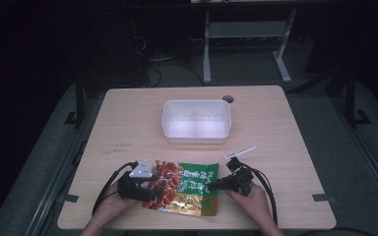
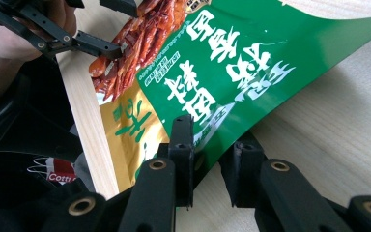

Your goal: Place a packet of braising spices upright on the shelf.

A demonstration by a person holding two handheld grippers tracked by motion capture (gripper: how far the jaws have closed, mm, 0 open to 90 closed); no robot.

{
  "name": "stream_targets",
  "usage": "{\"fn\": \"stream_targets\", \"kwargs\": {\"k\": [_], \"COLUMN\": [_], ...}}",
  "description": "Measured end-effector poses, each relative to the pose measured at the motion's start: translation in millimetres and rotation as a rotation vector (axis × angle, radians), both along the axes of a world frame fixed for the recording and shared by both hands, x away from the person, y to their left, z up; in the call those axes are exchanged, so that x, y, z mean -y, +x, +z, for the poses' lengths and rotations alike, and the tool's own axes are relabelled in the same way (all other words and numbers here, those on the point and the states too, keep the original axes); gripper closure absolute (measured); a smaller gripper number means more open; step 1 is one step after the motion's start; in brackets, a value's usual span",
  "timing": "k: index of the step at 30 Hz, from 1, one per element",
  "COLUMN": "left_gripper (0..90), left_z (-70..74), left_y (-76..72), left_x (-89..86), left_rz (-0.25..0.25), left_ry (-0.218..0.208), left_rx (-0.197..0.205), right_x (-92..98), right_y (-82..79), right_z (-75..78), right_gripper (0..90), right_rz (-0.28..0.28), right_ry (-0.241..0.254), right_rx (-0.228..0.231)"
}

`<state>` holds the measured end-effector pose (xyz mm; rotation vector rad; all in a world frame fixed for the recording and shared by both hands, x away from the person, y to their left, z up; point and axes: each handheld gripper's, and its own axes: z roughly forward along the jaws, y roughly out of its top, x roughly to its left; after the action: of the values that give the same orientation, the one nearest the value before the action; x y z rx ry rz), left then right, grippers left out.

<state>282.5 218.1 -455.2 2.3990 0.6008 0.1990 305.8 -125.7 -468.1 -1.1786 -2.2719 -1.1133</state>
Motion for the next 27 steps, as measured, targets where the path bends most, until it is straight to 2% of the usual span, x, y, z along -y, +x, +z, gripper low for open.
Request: {"fn": "stream_targets", "kwargs": {"k": [3,5,11,21,23,27], "left_gripper": [45.1,41.5,37.3,36.6,36.4,36.2], "left_z": [-0.1,0.0,2.2,4.3,4.7,6.6], "left_y": [-0.1,0.2,0.1,-0.8,-1.3,-2.5], "left_x": [0.2,0.6,-3.8,-11.5,-12.4,-15.6], "left_rz": [0.002,0.011,0.033,0.056,0.059,0.066], "left_ry": [0.001,0.010,0.017,0.006,0.002,-0.007], "left_rx": [0.003,0.010,0.029,0.038,0.042,0.047], "right_x": [-1.4,-1.8,-0.1,5.6,7.0,7.0], "right_y": [-0.5,-1.0,-0.9,0.5,0.5,0.7], "right_z": [-1.0,-0.8,-0.2,4.2,7.3,16.3], "right_gripper": [79.9,83.1,88.0,89.6,89.7,89.8], "right_rz": [0.001,0.000,-0.005,-0.018,-0.021,-0.011], "right_ry": [-0.004,-0.004,0.022,0.074,0.084,0.066], "right_rx": [-0.002,0.004,0.001,-0.005,0.002,0.035]}}
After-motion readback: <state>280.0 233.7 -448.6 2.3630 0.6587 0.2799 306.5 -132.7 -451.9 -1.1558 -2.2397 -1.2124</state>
